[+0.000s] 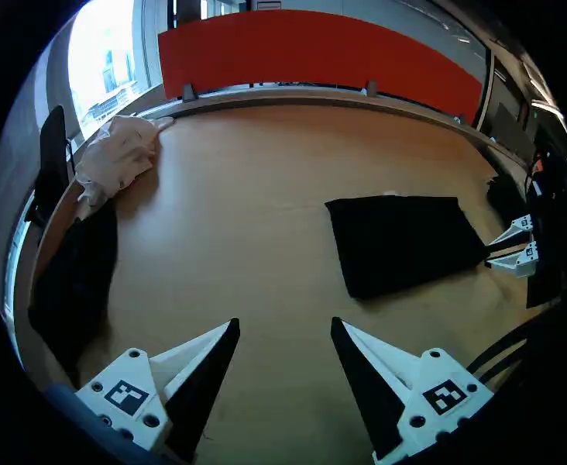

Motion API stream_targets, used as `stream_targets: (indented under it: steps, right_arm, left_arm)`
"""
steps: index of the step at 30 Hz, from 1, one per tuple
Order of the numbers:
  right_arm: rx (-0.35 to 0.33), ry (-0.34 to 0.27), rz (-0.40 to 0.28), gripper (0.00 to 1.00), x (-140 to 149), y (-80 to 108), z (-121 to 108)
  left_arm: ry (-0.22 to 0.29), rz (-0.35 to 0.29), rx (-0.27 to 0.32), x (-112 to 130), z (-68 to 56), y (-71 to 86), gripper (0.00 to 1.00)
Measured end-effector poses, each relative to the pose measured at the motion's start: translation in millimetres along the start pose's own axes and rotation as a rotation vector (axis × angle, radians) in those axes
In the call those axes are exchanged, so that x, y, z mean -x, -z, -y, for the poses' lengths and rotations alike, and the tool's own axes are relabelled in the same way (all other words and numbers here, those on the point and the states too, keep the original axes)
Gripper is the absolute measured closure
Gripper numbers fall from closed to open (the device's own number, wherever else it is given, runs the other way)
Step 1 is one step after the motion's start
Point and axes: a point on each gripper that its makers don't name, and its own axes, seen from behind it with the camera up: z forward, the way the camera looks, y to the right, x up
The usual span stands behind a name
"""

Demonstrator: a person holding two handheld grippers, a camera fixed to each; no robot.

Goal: Fold towel

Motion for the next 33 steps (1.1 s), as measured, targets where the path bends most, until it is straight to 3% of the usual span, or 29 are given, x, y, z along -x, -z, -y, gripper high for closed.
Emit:
stream_targets:
  steps: [3,7,13,23,33]
  right_arm:
    - [-0.006,-0.004,0.001,0.77,0,-0.7,0]
    - [-0.011,-0.006,0.002,0.77,1,-1.1,1]
    - [-0.011,0.000,-0.008,0.91,-1,-2.5,1]
    - [0.001,0.013,-0.035,0.93,-15,3.6,-1]
    - [0.033,0.047,-0.150,0.93,-76,33.4,-5]
  left_arm:
    - [-0.001,0.002,-0.001,1,0.9,0.0,0.13]
    - [-0.001,0.004,-0.001,2,1.6,0.1,0.13]
    - [-0.002,0.008,-0.003,4,3.0,-0.4,0.13]
    - [-0.004,0.010,-0.007,5,6.2,0.7,0.13]
    - [0.001,0.006,-0.011,3,8.7,2.4,0.13]
